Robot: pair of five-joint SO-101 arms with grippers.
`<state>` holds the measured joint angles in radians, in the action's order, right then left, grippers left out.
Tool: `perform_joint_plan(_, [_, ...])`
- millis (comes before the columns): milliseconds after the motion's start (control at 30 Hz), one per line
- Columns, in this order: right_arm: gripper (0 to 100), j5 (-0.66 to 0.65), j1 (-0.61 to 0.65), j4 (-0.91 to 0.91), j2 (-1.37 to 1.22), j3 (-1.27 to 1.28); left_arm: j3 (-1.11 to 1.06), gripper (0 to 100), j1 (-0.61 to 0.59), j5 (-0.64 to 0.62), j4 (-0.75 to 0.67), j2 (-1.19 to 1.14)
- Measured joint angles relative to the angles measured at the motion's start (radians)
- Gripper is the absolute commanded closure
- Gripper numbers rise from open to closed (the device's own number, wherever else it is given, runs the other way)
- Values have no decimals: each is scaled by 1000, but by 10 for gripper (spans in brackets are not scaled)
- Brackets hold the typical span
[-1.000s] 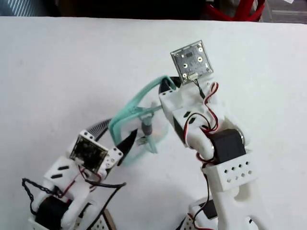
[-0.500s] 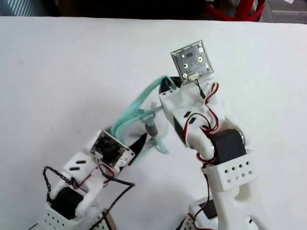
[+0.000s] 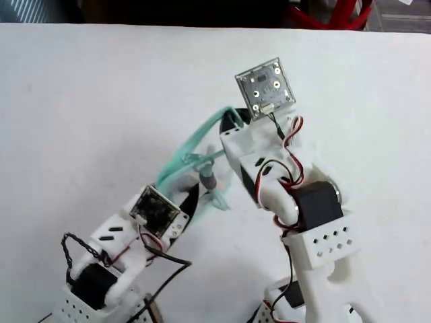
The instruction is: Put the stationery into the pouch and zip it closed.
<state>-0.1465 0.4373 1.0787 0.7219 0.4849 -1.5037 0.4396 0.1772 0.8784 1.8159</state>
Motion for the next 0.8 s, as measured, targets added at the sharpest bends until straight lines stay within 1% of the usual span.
perform_joint_plan(67, [786,0,2,0,6,2,0,959,0,0,0,0])
perform_joint_plan(133, [749,0,3,20,21,-2,0,959,0,0,0,0])
perform_joint_plan(267, [755,-74,3,132,72,-72,-5,959,0,0,-11,0])
perform_joint_plan(433, [754,-144,18,258,166,-172,-46,962,-35,5,-86,-2])
perform_joint_plan(500, [754,-150,11,279,189,-193,-48,980,-51,2,-95,-2])
perform_joint_plan(633, [754,-150,17,282,196,-219,-48,976,-64,2,-98,-2])
perform_joint_plan(733, [754,-150,20,325,204,-239,-48,976,-64,2,-104,-2])
perform_joint_plan(800, [754,-150,72,361,203,-241,-48,976,-68,2,-121,-2])
